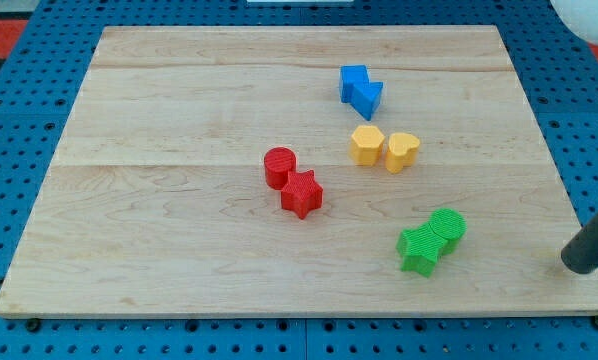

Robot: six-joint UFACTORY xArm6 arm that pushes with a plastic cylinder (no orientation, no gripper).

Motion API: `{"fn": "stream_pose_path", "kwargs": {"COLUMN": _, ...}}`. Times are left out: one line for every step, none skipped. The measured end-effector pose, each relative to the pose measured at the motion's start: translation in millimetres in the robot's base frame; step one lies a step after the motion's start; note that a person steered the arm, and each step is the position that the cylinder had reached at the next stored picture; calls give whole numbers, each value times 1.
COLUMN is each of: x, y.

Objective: Push green star to the left center

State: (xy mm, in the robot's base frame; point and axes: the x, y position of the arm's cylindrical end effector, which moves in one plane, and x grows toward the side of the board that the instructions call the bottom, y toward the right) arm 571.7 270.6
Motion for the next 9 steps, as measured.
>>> {"fn": "stream_pose_path", "kwargs": {"x": -4, "y": 0}}
{"fn": "stream_pose_path", "kwargs": {"x": -6, "y": 0}}
{"fn": "stream_pose_path", "kwargs": {"x": 1, "y": 0}}
{"fn": "stream_pose_path", "kwargs": {"x": 6, "y": -1}}
{"fn": "stream_pose_path", "kwargs": {"x": 8, "y": -34}}
{"fn": "stream_pose_path", "kwargs": {"x": 8, "y": -97}}
{"fn": "stream_pose_path", "kwargs": {"x": 18, "y": -120}}
{"fn": "stream_pose_path", "kwargs": {"x": 9, "y": -164}}
{"fn": "stream_pose_path", "kwargs": {"x": -1, "y": -188}}
